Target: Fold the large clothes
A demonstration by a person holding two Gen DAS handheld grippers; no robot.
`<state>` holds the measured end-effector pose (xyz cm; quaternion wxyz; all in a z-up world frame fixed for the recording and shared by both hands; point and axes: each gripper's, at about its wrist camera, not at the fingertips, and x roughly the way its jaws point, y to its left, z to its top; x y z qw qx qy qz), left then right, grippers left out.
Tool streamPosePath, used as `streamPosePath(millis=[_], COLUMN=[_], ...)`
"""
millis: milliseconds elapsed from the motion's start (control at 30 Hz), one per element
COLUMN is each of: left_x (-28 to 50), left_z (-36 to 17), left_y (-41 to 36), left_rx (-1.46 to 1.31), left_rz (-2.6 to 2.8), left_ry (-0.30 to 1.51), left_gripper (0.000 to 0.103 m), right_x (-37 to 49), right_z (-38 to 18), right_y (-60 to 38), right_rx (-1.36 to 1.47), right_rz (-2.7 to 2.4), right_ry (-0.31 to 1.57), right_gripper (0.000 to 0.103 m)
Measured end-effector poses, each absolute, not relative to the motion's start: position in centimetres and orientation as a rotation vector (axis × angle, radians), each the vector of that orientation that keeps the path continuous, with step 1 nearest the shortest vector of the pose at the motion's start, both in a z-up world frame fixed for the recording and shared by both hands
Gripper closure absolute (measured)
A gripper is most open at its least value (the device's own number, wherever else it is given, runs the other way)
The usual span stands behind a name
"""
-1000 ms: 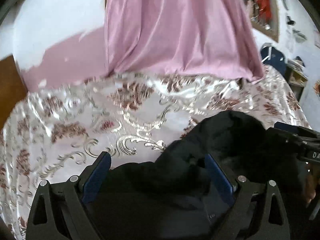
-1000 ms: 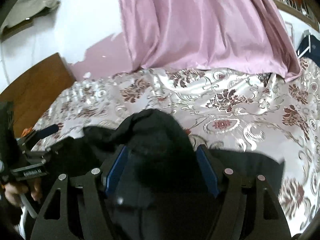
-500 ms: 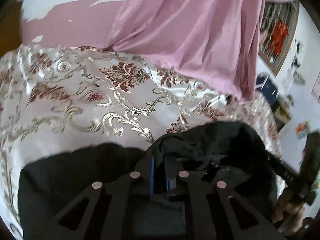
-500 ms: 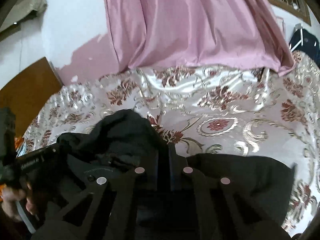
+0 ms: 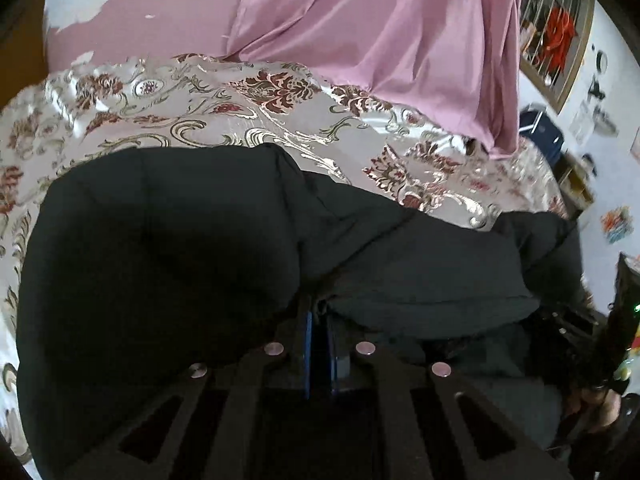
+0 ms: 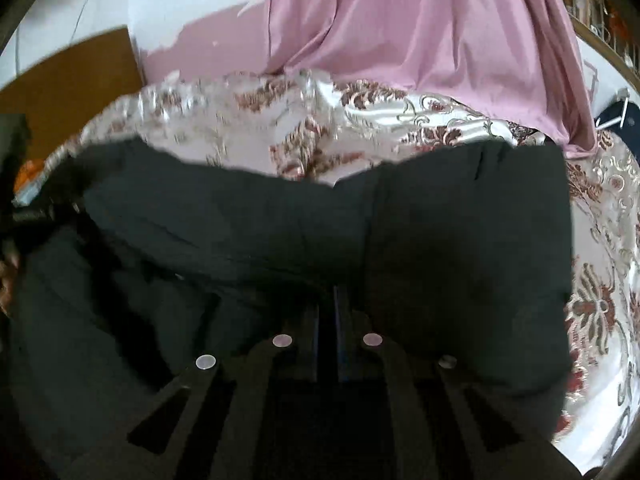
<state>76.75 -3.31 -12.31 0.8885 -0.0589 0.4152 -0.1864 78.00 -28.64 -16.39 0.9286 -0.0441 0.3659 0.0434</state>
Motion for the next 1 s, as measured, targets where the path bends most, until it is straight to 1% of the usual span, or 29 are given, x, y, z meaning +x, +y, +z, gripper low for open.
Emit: streamPosePath(millis=[67, 200, 300, 367, 433, 533, 667, 700, 767, 800, 867, 1000], left_x=[76.6, 75.0, 73.2, 72.9, 74.1, 77.1, 79.0, 78.9, 78.4, 78.1, 78.0, 77.9], left_z=[-11.9, -9.3, -6.4, -4.3, -3.4, -3.7, -7.2, -8.6, -10.5, -11.2, -12.4, -13.8], left_y=[-2.9, -1.4, -0.8, -1.3, -2.6, -5.4, -7.9, -8.4, -8.5, -8.6, -8.9, -10.5], left_rx=[-0.139, -0.19, -0.178, -0.172, -0.181, -0.19, -0.118, -0.063, 0.004, 0.012, 0.061, 0.175], left_rz=[-0.399, -0.438, -0.461, -0.464, -0.473, -0.52, -0.613, -0.647, -0.682, -0.691, -0.665, -0.607], left_ry=[0.85, 0.781, 0.63, 0.522, 0.516, 0.617, 0.8, 0.843, 0.88, 0.906, 0.975, 1.043], left_gripper=[0.094, 0.09, 0.089, 0.086, 0.084, 0.084, 0.084, 0.084, 0.09, 0.095, 0.099, 0.099], right_x=[78.0, 76.3, 73.9, 73.4, 75.0, 79.4, 83.9, 84.0, 84.0, 83.7, 83.2, 83.8], right_z=[-16.2, -14.2, -11.5, -9.3, -7.8, -7.7, -11.4, -12.3, -14.5, -15.3, -16.9, -19.3], right_y=[-28.7, -30.1, -31.0, -31.3, -31.3, -30.6, -28.9, -28.3, -27.1, -26.7, -26.1, -25.4], right_rx=[-0.083, 0.034, 0.099, 0.102, 0.139, 0.237, 0.328, 0.322, 0.235, 0.197, 0.145, 0.066], right_rz=[0.092, 0.149, 0.211, 0.213, 0.205, 0.246, 0.378, 0.398, 0.42, 0.432, 0.471, 0.499], right_ry=[0.744, 0.69, 0.576, 0.494, 0.487, 0.56, 0.759, 0.797, 0.869, 0.887, 0.934, 1.02], right_gripper=[0.097, 0.09, 0.088, 0.086, 0.085, 0.085, 0.085, 0.085, 0.085, 0.085, 0.086, 0.088])
